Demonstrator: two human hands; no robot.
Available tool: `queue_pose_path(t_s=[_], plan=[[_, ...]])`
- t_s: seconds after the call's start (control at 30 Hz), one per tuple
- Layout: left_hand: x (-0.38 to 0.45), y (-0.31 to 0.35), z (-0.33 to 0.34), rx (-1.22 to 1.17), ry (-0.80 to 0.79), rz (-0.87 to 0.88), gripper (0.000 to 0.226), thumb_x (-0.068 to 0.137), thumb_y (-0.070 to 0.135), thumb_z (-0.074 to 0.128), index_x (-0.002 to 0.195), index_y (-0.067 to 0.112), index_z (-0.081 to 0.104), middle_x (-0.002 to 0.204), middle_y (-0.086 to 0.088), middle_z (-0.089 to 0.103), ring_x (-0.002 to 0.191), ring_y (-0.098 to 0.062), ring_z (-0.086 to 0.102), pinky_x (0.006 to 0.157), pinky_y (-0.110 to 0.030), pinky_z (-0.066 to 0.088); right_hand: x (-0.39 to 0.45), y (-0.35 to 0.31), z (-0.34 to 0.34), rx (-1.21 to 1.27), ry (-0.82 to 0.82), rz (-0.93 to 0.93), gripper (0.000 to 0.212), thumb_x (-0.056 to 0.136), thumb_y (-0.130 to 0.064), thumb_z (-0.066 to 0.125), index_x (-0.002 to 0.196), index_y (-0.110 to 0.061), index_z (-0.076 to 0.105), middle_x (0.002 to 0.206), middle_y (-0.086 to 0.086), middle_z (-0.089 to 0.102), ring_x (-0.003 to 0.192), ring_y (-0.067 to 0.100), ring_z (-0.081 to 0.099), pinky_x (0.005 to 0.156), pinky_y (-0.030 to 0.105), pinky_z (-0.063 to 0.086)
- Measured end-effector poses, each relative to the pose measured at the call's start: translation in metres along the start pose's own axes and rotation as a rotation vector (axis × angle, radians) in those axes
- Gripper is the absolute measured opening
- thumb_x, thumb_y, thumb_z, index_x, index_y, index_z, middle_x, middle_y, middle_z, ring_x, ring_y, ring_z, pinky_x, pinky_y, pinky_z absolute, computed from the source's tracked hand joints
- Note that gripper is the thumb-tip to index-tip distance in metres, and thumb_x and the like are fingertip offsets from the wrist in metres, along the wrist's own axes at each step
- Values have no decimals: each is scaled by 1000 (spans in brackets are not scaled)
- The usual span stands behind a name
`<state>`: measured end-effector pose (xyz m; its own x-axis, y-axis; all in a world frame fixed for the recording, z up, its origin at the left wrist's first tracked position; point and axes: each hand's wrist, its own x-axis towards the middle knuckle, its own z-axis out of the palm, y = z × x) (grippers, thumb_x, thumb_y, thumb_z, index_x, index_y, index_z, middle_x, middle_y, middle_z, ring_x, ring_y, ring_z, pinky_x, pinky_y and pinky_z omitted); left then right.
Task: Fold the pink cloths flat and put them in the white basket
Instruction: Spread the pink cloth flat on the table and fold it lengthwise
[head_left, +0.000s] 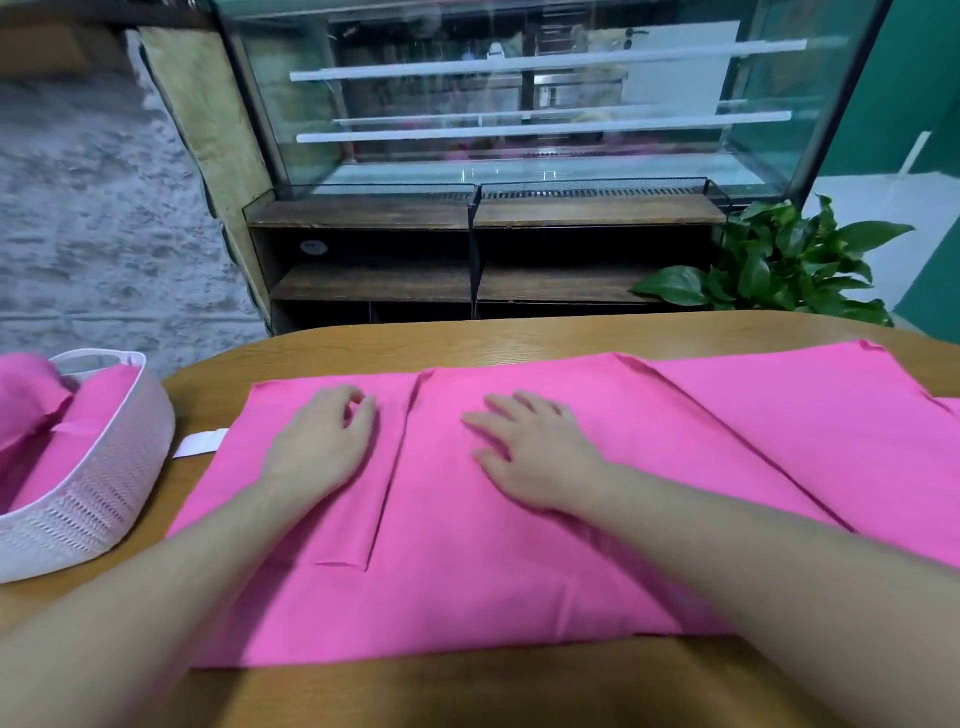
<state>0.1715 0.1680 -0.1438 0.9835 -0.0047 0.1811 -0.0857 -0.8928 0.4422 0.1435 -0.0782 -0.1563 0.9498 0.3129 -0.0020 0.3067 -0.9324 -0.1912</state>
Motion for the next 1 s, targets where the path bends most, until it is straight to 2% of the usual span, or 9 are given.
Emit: queue_pose_path(t_s=[0.07,0.17,0.3,0.37,0.5,0.67,0.8,0.93,1.0], plan=[[-11,-13,-9,19,-33,-34,30,103,38,38,103,18,60,102,-2,62,95,-25,59,81,-37,44,-2,-10,10,-2,-69,32,50,102,-54,21,152,-48,20,165,-11,9,152,23,4,121,55,1],[-27,-33,-20,41,-72,-71,32,102,40,35,85,20,52,94,-5,61,94,-30,61,82,-41,46,-8,-11,14,-28,-73,56,50,102,-56,13,152,-52,10,165,-13,3,153,21,-1,121,54,-3],[-48,-40,-33,195,-122,-68,27,102,42,40,101,23,58,108,-2,61,100,-28,62,83,-36,46,-16,-14,10,-46,-101,26,51,102,-57,12,152,-52,8,165,-14,1,153,20,-2,121,53,-4],[-56,-35,-36,194,-121,-57,25,101,42,43,104,23,60,108,-1,65,100,-27,63,79,-33,45,-22,-12,9,-62,-105,17,51,102,-58,12,152,-52,7,165,-15,1,152,19,-2,121,52,-4],[-67,-27,-38,210,-192,-67,22,99,42,46,105,25,59,106,4,69,100,-24,63,83,-32,48,-37,-8,5,-72,-113,-8,51,101,-59,12,152,-53,7,164,-16,1,152,17,-2,122,51,-3],[-83,-19,-38,108,-234,-96,21,98,42,50,97,23,60,96,6,67,94,-21,62,83,-31,48,-55,2,2,-86,-138,-22,54,98,-65,8,150,-56,6,164,-18,1,152,16,-1,122,49,-2],[-91,-14,-33,-118,-291,-153,22,96,36,55,88,17,62,82,6,64,82,-17,60,78,-31,47,-71,14,-3,-102,-159,-40,77,75,-75,-11,149,-59,4,163,-20,0,152,14,-2,123,47,0],[-109,-6,-33,-302,-370,-152,23,98,37,54,83,22,61,71,9,58,66,-11,51,60,-27,37,-83,27,-5,-133,-183,-59,70,76,-74,-10,145,-63,1,162,-23,-2,152,11,-2,123,43,-2],[-118,-7,-35,-425,-377,-167,19,98,36,55,84,24,60,67,9,56,59,-12,46,56,-26,33,-86,30,-6,-117,-199,-54,60,81,-75,-5,140,-66,1,162,-23,1,152,11,1,123,42,1]])
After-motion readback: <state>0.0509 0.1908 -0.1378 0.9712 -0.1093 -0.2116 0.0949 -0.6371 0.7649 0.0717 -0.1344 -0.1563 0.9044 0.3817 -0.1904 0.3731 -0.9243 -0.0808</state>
